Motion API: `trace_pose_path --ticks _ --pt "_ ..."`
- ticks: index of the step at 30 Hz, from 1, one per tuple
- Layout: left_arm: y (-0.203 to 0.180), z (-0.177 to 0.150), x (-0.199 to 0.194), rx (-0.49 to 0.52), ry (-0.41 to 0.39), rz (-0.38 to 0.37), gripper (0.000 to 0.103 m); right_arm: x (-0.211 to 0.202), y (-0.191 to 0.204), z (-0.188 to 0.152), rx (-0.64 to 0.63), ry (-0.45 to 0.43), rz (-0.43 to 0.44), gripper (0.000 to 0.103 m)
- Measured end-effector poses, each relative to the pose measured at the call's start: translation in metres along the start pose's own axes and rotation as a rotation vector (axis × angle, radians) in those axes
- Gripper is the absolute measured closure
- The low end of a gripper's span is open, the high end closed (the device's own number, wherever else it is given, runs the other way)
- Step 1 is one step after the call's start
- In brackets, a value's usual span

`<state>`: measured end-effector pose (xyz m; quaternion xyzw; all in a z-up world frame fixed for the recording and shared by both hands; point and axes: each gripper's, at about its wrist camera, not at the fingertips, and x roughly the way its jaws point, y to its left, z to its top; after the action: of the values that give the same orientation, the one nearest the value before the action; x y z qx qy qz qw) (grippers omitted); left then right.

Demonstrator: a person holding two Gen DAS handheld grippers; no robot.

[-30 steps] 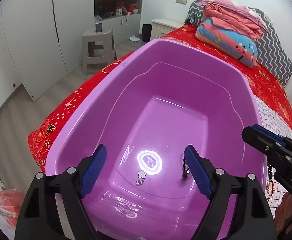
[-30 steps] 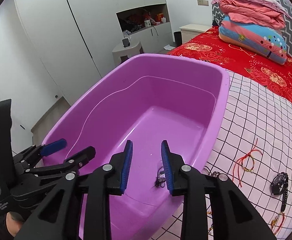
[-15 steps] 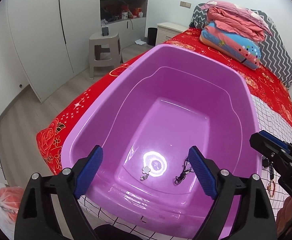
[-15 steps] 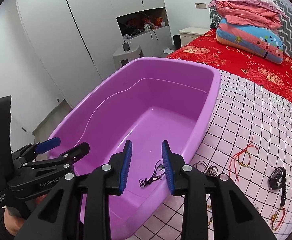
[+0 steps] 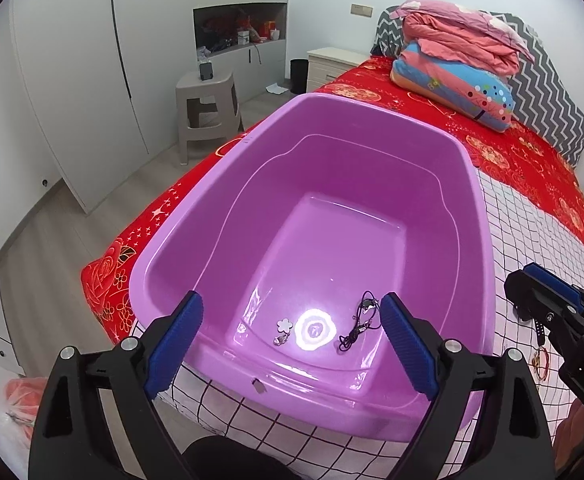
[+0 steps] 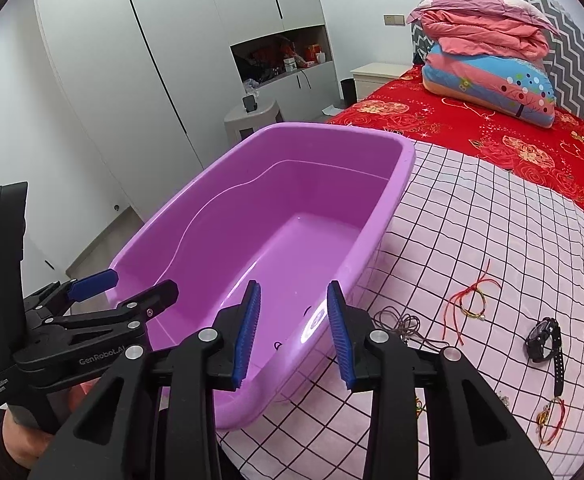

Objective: Organize jewelry
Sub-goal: 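Withdraw both grippers from the tub back over the bed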

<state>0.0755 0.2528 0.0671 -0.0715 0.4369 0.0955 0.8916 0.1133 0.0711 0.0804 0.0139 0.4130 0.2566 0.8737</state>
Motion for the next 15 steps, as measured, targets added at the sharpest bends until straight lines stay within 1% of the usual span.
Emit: trace_pose_path --ticks 6,12,15 --pt "-0.008 -0.005 -0.01 0.008 -0.001 0.0 0.013 -0.012 -0.006 -0.01 0.017 -0.009 0.005 0.068" --pt "-0.021 -0.018 -0.022 0.035 -0.014 -0.008 0.012 -0.024 -0.016 -0.025 0.028 -0.012 0.019 0.066" --pt "-0.03 -0.026 -0.029 0.054 -0.015 -0.019 0.011 -0.033 -0.026 -0.036 0.05 -0.013 0.022 0.063"
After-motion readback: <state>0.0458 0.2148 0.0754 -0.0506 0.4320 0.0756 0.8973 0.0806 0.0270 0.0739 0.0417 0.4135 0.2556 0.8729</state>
